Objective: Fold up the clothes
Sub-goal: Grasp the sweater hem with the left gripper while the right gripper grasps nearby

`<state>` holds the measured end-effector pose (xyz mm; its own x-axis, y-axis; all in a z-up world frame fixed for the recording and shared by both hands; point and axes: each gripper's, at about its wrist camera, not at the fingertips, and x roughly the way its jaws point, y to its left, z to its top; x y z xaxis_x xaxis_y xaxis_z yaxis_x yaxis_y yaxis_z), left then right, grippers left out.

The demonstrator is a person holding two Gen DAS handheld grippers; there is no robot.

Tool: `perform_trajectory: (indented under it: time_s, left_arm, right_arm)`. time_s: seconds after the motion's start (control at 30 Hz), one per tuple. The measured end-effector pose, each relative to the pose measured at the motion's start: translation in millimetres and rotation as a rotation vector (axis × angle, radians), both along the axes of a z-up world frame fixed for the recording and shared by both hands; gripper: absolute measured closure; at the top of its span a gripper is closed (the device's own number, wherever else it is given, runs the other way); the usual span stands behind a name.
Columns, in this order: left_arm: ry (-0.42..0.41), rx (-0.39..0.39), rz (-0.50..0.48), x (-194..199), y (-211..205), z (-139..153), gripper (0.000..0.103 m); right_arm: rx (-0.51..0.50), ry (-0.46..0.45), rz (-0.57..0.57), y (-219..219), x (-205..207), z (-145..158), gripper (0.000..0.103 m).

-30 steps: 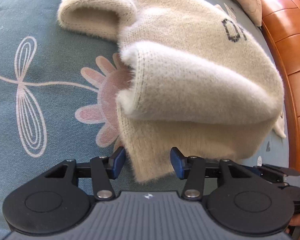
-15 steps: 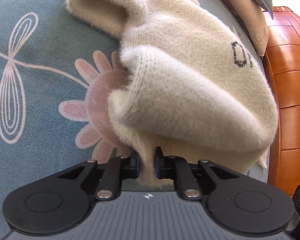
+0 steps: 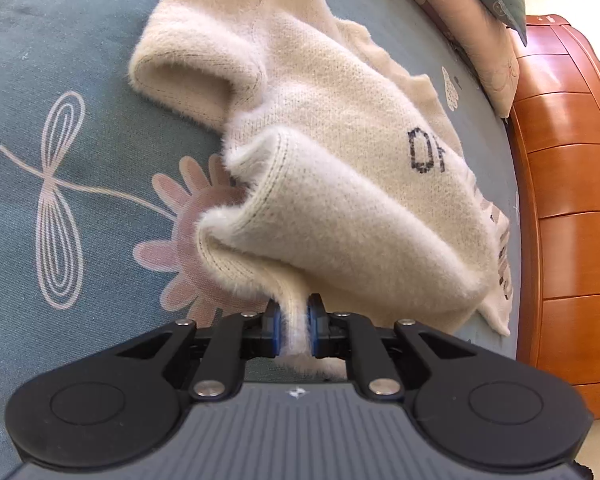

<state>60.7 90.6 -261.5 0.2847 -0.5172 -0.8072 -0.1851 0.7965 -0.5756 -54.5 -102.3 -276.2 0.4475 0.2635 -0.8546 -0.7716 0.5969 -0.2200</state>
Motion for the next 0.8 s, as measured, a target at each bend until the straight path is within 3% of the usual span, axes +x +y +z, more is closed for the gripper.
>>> perform_trajectory:
  time_s: [0.1, 0.13, 0.2, 0.37, 0.47, 0.53, 0.6, 0.63, 0.8]
  left_arm:
    - [-0.022, 0.023, -0.047, 1.4, 4.1, 5.0, 0.092]
    - [-0.031, 0.037, -0.069, 2.2, 6.1, 7.1, 0.092]
    - [-0.053, 0.080, -0.140, -4.1, 11.3, 12.1, 0.091]
    - [-0.255, 0.349, -0.499, -25.6, -20.5, 34.0, 0.067]
    - [-0.464, 0.557, -0.816, -57.3, -50.4, 41.5, 0.052]
    - [-0.599, 0.609, -1.008, -84.0, -63.3, 44.8, 0.042]
    - [-0.697, 0.649, -1.129, -99.6, -76.1, 39.0, 0.041]
    - [-0.746, 0.668, -1.187, -107.2, -82.4, 36.0, 0.041]
    - [-0.866, 0.749, -1.223, -110.7, -97.1, 15.8, 0.041]
  right_arm:
    - [-0.072, -0.092, 0.114, 15.3, -4.9, -12.6, 0.050]
    - [-0.070, -0.086, 0.103, 16.8, -1.1, -12.2, 0.069]
    - [-0.067, -0.072, 0.081, 19.7, 6.6, -11.4, 0.095]
    - [-0.012, 0.008, -0.004, 18.4, 25.2, -8.0, 0.096]
    - [0.040, 0.064, -0.023, 16.5, 29.1, -2.9, 0.096]
    - [0.071, 0.089, -0.025, 15.2, 30.0, 2.3, 0.096]
    - [0.101, 0.112, -0.025, 13.8, 30.7, 7.8, 0.096]
    - [0.116, 0.123, -0.025, 13.1, 31.1, 10.6, 0.096]
    - [0.191, 0.179, -0.026, 9.7, 32.8, 24.5, 0.096]
